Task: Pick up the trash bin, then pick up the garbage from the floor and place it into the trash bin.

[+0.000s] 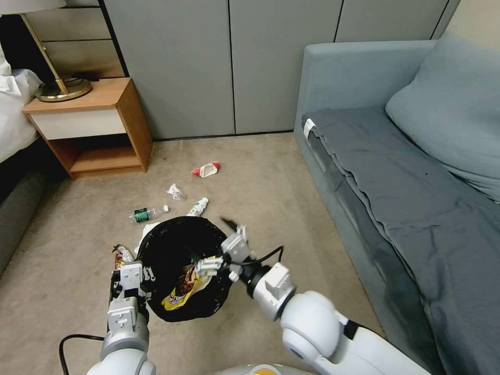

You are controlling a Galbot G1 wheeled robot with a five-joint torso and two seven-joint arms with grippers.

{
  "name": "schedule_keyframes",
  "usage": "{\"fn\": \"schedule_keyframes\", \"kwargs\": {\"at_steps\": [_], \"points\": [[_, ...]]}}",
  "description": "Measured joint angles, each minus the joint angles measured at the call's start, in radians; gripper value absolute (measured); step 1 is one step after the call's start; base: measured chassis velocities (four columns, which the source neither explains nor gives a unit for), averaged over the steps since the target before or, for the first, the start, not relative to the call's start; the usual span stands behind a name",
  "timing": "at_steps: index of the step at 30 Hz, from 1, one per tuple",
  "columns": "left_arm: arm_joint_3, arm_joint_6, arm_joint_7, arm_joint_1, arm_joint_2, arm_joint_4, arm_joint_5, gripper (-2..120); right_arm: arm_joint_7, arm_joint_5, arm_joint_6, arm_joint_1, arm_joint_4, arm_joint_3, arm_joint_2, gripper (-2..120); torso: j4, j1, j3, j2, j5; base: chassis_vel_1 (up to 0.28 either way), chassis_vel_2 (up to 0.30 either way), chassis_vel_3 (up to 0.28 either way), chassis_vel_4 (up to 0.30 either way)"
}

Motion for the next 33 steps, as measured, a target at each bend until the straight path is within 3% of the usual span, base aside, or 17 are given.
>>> {"fn": "schedule_keyframes", "kwargs": {"at_steps": [5, 7, 12, 14, 23, 33], "points": [[-0.008, 0.001, 0.0, -0.005, 0.003, 0.0, -0.007, 1, 0.003, -0.051, 0.051, -0.124, 0.059, 0.113, 0.021, 100, -0.0003, 0.0, 0.0, 0.0, -0.0001, 0.0, 0.0, 0.0, 0.0], [-0.014, -0.001, 0.001, -0.004, 0.005, -0.001, -0.017, 1, 0.001, -0.092, 0.097, -0.24, 0.085, 0.203, 0.069, 100, -0.0002, 0.0, 0.0, 0.0, 0.0001, 0.0, 0.0, 0.0, 0.0], [-0.022, -0.01, 0.001, -0.001, 0.009, -0.003, -0.028, 1, 0.005, -0.113, 0.137, -0.367, 0.098, 0.266, 0.116, 100, 0.0, 0.0, 0.0, 0.0, -0.0001, 0.0, 0.0, 0.0, 0.0], [-0.024, -0.016, 0.009, -0.001, 0.014, -0.005, -0.038, 1, 0.004, -0.133, 0.197, -0.429, 0.078, 0.303, 0.144, 100, -0.0001, 0.0, 0.0, 0.0, 0.0, 0.0, 0.0, 0.0, 0.0], [-0.022, -0.023, 0.03, 0.005, 0.016, -0.016, -0.047, 1, -0.014, -0.167, 0.29, -0.509, 0.003, 0.334, 0.191, 100, 0.0, 0.0, 0.0, 0.0, -0.0001, 0.0, 0.0, 0.0, 0.0], [-0.021, -0.021, 0.031, 0.01, 0.016, -0.028, -0.05, 1, -0.024, -0.172, 0.307, -0.504, -0.036, 0.335, 0.195, 100, 0.0, 0.0, 0.0, 0.0, 0.0, 0.032, 0.034, 0.032, 0.038]]}}
